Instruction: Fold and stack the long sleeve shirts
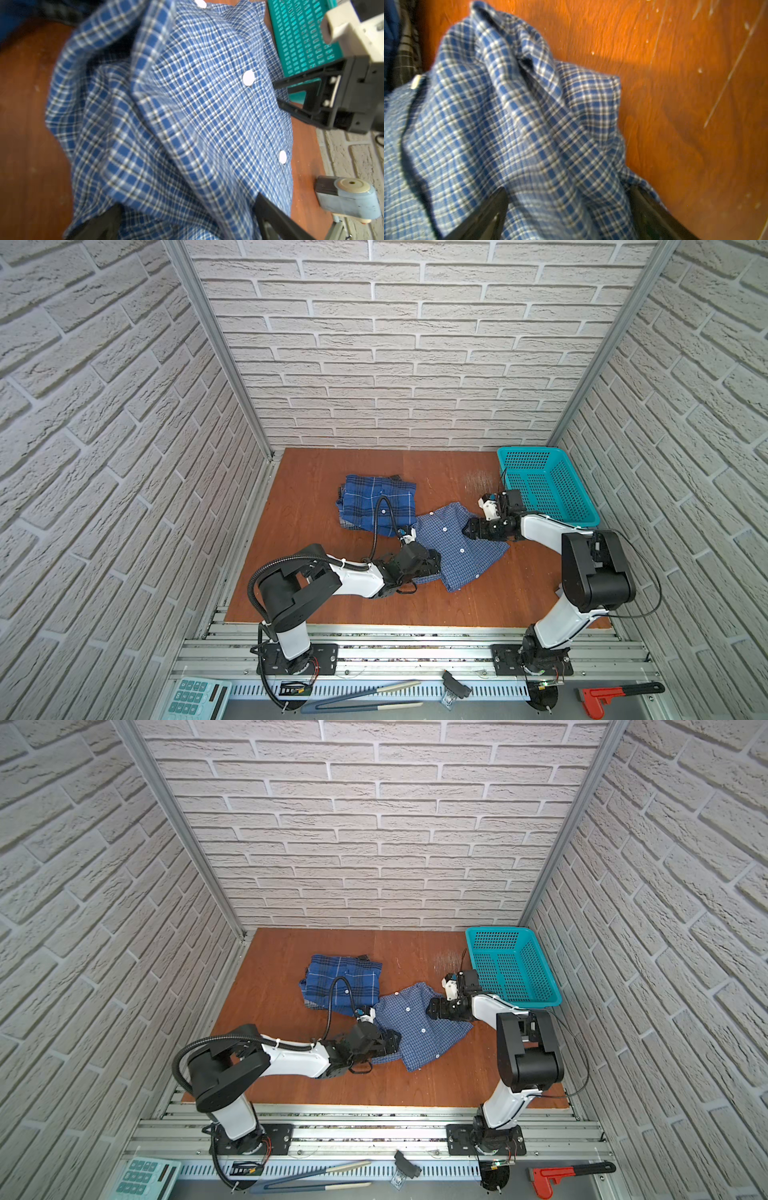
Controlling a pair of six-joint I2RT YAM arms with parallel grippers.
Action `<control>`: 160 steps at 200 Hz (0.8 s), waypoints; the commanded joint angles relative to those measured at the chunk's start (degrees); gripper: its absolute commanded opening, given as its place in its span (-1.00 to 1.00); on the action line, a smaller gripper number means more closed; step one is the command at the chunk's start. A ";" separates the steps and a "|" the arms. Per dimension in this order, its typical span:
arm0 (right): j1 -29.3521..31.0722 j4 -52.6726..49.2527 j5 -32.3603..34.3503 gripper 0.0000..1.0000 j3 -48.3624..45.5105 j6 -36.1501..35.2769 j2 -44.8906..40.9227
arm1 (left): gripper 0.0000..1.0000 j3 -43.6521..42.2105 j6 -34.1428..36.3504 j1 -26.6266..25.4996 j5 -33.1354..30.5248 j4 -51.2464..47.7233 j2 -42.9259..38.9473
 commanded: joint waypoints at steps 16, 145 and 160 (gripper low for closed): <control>6.77 -3.36 0.54 0.84 -12.05 13.15 -12.89 | 0.95 0.59 -0.02 0.78 2.47 4.76 1.49; 14.56 5.87 -0.57 -0.20 -21.35 23.35 -22.15 | -0.86 -3.54 -2.95 1.91 19.88 21.82 -0.58; 15.42 4.91 0.27 -0.56 -20.08 25.03 -24.26 | -1.00 -2.71 -2.46 2.21 19.66 21.08 -3.45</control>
